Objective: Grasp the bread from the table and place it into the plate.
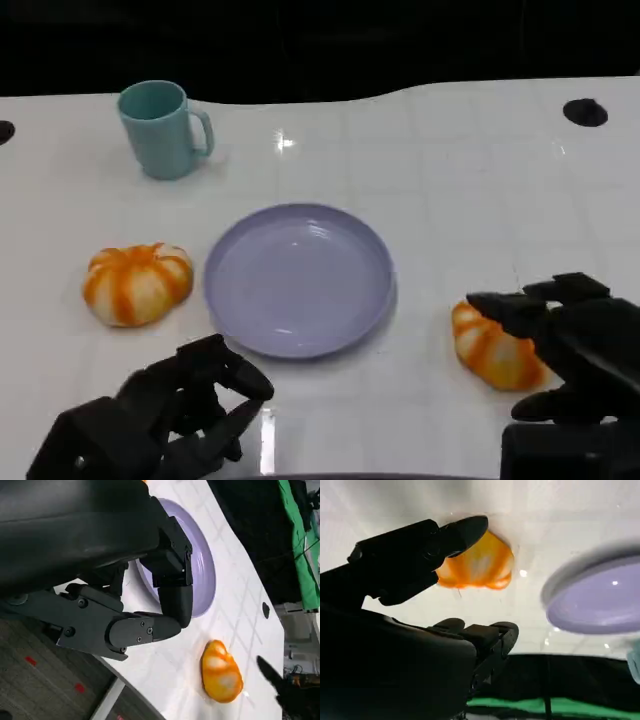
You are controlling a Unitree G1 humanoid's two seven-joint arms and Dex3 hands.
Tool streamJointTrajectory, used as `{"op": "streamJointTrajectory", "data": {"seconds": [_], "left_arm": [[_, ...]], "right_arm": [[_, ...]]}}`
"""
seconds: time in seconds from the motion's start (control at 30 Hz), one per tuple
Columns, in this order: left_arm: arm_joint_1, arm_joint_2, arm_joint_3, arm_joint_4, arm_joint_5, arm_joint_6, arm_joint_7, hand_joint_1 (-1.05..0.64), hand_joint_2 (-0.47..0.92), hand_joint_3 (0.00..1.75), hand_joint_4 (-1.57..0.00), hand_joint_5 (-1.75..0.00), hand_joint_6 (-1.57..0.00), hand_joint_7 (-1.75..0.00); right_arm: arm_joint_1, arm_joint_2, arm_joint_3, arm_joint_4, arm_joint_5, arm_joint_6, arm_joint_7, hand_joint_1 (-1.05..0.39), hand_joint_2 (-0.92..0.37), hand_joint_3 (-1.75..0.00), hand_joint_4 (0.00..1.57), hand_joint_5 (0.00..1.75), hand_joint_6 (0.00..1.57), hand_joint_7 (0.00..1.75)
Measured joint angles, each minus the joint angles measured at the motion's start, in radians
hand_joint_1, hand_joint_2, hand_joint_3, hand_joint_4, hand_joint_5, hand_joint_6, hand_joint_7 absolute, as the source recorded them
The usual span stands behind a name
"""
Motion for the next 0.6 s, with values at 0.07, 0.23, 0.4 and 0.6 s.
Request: {"op": "streamJointTrajectory", "data": {"seconds": [0.07,0.23,0.4,0.6], "left_arm": [[0.002,0.000,0.001,-0.005,0.000,0.003,0.000,-0.42,0.92,0.47,-0.66,-1.75,-0.59,-1.34],[0.005,0.001,0.002,-0.018,0.000,0.012,0.000,-0.39,0.92,0.48,-0.65,-1.75,-0.58,-1.34],[0.007,0.003,0.004,-0.030,0.000,0.020,0.000,-0.39,0.92,0.49,-0.64,-1.75,-0.58,-1.34],[0.008,0.003,0.005,-0.038,-0.002,0.029,0.000,-0.37,0.92,0.48,-0.64,-1.75,-0.58,-1.33]], "right_arm": [[-0.028,0.001,0.016,0.042,-0.003,0.015,-0.001,-0.52,-0.87,-0.02,0.02,0.52,0.28,0.00],[-0.086,0.005,0.066,0.164,-0.023,0.042,-0.019,-0.54,-0.92,-0.03,0.02,0.49,0.27,0.00],[-0.143,0.011,0.105,0.266,-0.039,0.066,-0.054,-0.56,-0.92,-0.05,0.04,0.47,0.27,0.00],[-0.227,0.042,0.148,0.446,-0.039,0.049,-0.156,-0.46,-0.91,-0.02,0.31,0.44,0.44,0.05]]}}
